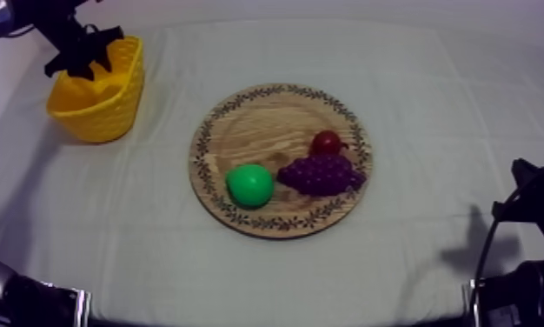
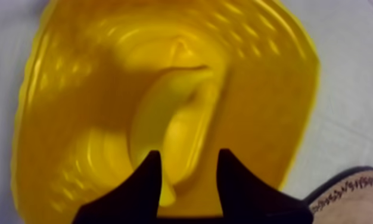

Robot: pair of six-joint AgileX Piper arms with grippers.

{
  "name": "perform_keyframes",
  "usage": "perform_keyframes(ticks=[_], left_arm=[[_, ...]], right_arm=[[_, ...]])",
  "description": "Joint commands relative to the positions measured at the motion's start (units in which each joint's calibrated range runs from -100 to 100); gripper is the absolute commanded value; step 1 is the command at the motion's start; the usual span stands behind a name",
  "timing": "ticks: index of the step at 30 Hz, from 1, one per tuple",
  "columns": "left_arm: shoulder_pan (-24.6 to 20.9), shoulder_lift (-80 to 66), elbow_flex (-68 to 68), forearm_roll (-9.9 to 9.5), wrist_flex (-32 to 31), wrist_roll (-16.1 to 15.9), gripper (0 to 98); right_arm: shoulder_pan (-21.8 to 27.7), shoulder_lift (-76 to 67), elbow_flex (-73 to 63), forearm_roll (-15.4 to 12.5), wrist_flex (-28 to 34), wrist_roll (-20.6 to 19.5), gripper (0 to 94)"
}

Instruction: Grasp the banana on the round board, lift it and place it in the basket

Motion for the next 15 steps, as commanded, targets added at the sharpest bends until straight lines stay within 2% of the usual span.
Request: perform_keyframes(ticks=[1,6,10,12,15], left_arm=[[0.16,-7.49,5.02,0.7,-1.21,-2.66,38.3],[1.38,-20.96,12.18,1.62,-2.49,-4.99,33.6],[2.55,-32.33,19.25,2.79,-6.18,-7.37,22.4],[2.51,-38.03,24.01,4.42,-9.39,-10.0,16.3],[1.07,-46.96,32.67,8.68,-14.35,-16.18,10.0]], right_arm=[[0.01,-0.02,-0.03,0.01,-0.01,0.01,0.3],[0.01,-0.02,-0.03,0.01,-0.01,0.01,0.3],[0.01,-0.02,-0.03,0.01,-0.01,0.01,0.3],[0.01,-0.02,-0.03,0.01,-0.01,0.01,0.3],[0.01,-0.02,-0.03,0.01,-0.01,0.01,0.3]])
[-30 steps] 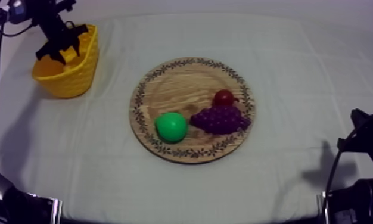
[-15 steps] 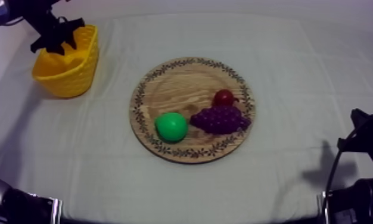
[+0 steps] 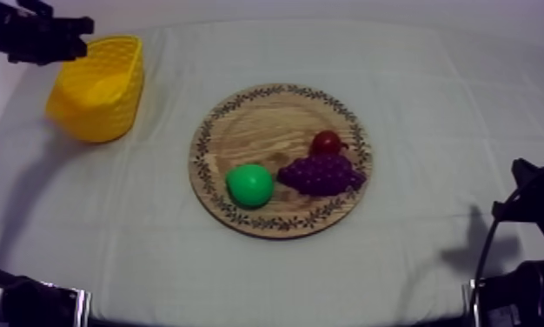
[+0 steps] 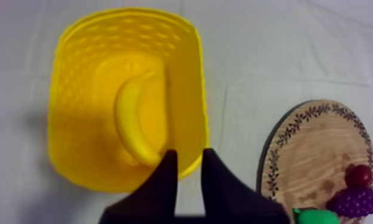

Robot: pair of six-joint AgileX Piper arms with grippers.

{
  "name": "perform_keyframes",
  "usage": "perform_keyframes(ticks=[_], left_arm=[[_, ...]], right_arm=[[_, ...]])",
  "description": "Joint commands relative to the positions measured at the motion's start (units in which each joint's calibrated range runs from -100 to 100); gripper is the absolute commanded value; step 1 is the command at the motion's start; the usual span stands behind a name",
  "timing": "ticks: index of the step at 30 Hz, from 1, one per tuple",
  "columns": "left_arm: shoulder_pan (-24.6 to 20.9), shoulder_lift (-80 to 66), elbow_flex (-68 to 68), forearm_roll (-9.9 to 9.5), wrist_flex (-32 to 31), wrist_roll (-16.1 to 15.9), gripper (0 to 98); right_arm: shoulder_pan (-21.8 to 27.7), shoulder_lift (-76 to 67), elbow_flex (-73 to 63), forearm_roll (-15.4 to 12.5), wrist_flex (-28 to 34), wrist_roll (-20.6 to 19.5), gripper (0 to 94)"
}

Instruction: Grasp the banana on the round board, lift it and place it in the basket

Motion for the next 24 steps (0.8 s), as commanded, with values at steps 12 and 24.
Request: perform_keyframes(ticks=[12,24], left_arm=[[-5.62,-45.04,38.1,6.43,-14.96,-15.14,1.3],[-6.8,-68.68,51.85,-1.94,-13.29,-7.08,0.2]], right_arm=[[0.01,-0.02,-0.03,0.01,0.09,-0.02,0.3],[0.01,-0.02,-0.03,0.01,0.09,-0.01,0.3]])
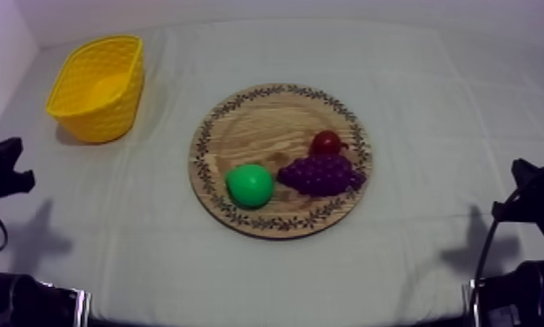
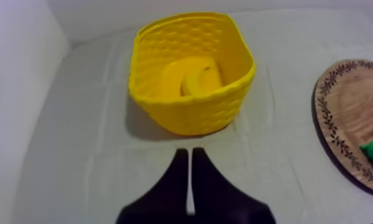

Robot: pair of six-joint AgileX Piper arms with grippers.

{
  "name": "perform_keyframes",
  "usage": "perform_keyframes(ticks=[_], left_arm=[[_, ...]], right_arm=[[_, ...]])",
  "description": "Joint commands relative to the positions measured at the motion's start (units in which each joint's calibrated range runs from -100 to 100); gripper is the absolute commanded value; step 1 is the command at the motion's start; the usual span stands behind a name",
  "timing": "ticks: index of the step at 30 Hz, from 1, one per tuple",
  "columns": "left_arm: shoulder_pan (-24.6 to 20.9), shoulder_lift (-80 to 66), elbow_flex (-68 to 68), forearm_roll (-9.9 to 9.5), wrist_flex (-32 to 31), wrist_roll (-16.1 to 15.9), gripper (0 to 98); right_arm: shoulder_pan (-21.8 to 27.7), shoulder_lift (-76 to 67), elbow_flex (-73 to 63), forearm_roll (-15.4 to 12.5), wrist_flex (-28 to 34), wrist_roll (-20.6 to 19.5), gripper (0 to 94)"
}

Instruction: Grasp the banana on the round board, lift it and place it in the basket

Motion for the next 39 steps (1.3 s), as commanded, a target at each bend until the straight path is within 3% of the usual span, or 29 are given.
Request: perform_keyframes(ticks=[1,9,14,19,28,39], left_arm=[[0.0,-6.08,1.53,-0.5,0.52,2.45,0.2],[0.58,-11.6,6.63,-0.77,1.37,3.49,0.2],[1.48,-14.59,11.86,-3.26,0.17,5.88,0.2],[2.99,-18.15,15.84,-4.15,0.07,6.72,0.2],[3.44,-21.64,19.24,-5.24,-7.67,16.81,0.2],[3.39,-21.8,19.47,-5.32,-8.32,17.74,0.2]], right_arm=[[0.01,-0.02,-0.03,0.01,0.02,-0.01,0.3],[0.01,-0.02,-0.03,0.01,0.02,0.0,0.3],[0.01,-0.02,-0.03,0.01,0.02,-0.01,0.3],[0.02,-0.02,-0.03,0.01,0.02,-0.03,0.3],[0.01,-0.02,-0.03,0.01,0.02,-0.01,0.3],[0.01,-0.02,-0.03,0.01,0.02,-0.02,0.3]])
